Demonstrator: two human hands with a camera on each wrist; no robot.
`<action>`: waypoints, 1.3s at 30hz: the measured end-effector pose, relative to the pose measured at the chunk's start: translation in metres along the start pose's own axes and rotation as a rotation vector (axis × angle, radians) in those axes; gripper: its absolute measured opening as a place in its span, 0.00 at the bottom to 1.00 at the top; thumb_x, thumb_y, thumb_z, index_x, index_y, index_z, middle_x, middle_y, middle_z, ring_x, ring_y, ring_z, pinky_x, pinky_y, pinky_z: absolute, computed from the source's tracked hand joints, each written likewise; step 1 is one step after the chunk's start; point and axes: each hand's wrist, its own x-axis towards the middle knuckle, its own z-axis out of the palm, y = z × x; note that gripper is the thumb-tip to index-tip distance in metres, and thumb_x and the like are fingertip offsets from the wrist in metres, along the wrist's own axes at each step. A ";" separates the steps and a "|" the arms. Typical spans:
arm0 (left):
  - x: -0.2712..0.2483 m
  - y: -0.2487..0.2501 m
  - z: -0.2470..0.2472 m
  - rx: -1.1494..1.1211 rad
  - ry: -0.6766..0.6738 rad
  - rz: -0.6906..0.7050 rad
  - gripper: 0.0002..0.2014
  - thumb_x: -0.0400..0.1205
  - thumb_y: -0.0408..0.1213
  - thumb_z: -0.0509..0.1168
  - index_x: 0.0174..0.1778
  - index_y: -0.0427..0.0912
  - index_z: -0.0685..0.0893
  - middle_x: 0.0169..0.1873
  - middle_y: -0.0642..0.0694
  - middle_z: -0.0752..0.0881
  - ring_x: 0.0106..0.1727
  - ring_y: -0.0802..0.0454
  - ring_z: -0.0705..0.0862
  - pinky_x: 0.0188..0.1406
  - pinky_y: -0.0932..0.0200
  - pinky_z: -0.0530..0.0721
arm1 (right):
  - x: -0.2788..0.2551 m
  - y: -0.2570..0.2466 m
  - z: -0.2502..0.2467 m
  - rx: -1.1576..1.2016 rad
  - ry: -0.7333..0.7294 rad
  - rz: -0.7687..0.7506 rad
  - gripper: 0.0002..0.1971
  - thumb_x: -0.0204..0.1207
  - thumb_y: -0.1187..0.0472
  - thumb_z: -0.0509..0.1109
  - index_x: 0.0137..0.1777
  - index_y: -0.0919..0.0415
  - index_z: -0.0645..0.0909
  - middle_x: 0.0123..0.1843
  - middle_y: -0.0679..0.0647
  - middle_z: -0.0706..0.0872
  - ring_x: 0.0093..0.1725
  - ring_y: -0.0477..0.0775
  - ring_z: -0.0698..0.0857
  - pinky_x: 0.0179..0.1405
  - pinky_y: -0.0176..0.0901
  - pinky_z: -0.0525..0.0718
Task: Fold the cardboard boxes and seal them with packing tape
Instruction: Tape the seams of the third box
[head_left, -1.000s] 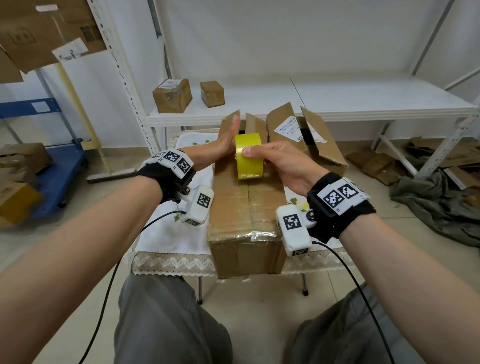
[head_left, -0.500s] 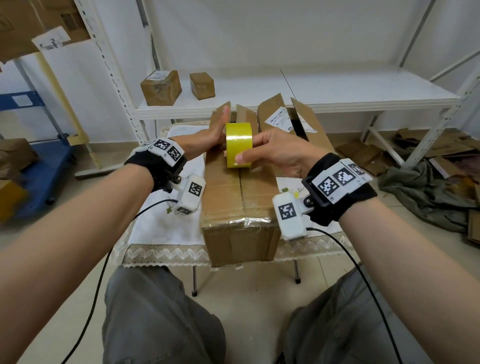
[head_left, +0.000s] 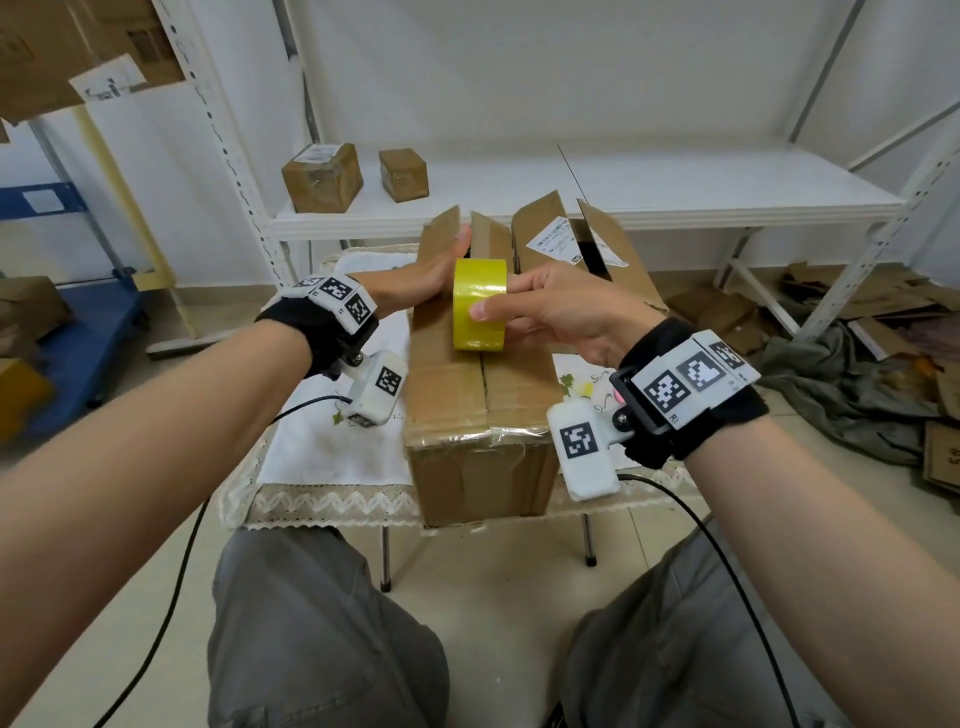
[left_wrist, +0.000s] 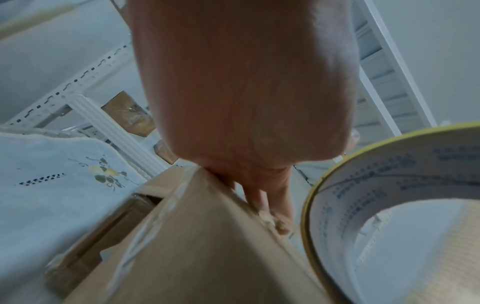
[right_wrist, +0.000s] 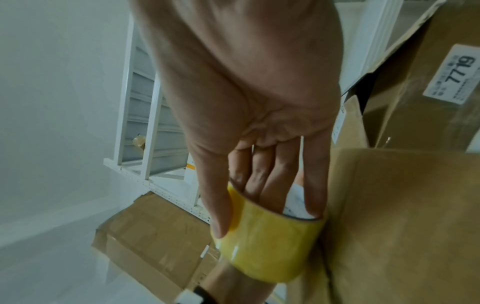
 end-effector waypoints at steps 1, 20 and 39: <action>-0.002 -0.003 0.000 0.008 -0.017 0.002 0.36 0.87 0.64 0.31 0.86 0.53 0.64 0.85 0.56 0.61 0.80 0.65 0.60 0.86 0.55 0.51 | 0.000 0.000 0.000 -0.001 0.001 0.009 0.15 0.77 0.61 0.78 0.62 0.64 0.89 0.53 0.58 0.94 0.54 0.54 0.93 0.58 0.42 0.89; -0.021 -0.017 0.004 -0.169 -0.041 0.087 0.37 0.86 0.67 0.31 0.69 0.58 0.82 0.70 0.61 0.83 0.74 0.65 0.78 0.82 0.56 0.63 | -0.003 0.012 0.008 -0.047 0.075 -0.039 0.13 0.74 0.59 0.80 0.57 0.63 0.91 0.57 0.60 0.93 0.56 0.55 0.90 0.63 0.41 0.87; -0.028 0.000 0.014 -0.117 -0.003 0.049 0.41 0.86 0.66 0.27 0.64 0.56 0.86 0.62 0.63 0.87 0.69 0.69 0.80 0.86 0.51 0.59 | -0.018 0.004 0.014 0.004 0.130 -0.064 0.15 0.78 0.60 0.77 0.60 0.68 0.89 0.49 0.61 0.94 0.35 0.44 0.91 0.32 0.30 0.84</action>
